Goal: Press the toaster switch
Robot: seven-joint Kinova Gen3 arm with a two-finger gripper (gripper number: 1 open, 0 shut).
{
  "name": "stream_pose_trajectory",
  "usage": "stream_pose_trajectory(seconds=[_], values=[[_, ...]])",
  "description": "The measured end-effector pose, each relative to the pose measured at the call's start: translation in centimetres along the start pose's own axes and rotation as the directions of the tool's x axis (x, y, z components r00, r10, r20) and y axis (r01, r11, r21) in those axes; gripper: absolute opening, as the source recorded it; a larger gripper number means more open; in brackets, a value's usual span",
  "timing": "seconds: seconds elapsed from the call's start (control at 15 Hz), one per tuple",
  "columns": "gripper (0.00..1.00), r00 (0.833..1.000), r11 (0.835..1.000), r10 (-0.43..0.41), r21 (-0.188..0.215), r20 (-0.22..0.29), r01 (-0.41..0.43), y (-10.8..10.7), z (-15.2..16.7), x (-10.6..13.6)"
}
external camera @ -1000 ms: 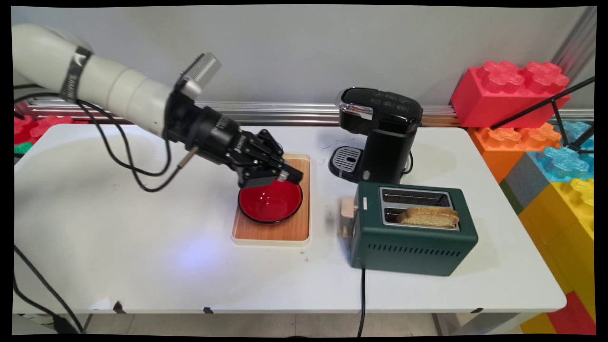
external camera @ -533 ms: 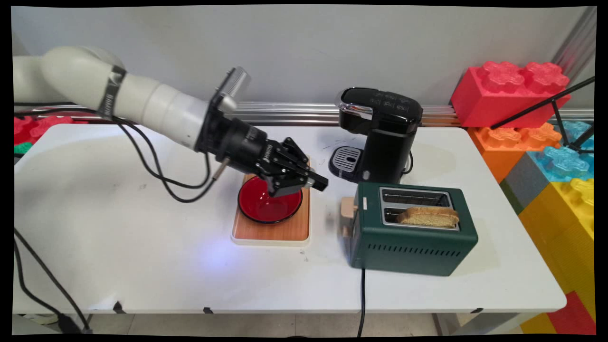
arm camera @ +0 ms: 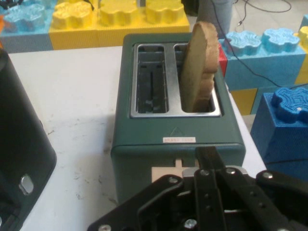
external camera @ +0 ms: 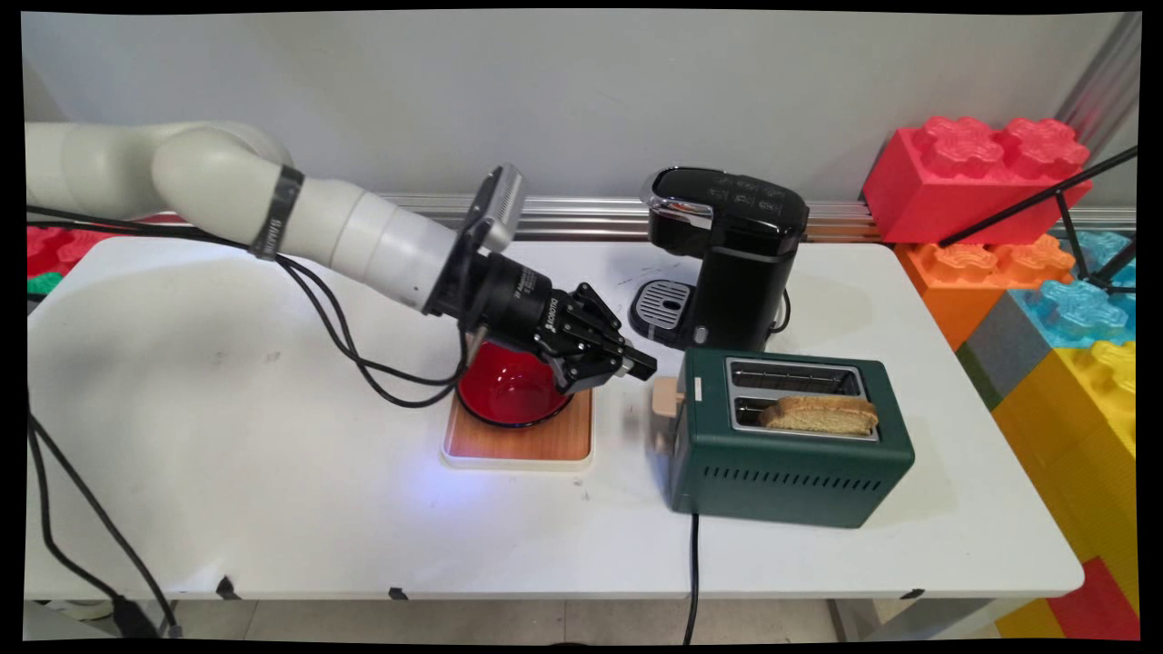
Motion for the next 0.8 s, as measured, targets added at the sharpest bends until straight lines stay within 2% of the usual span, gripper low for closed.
stream_pose_trajectory(seconds=[0.8], values=[[0.00,0.999,1.000,-0.012,0.022,0.031,0.011,-0.5,3.5,-1.4]])
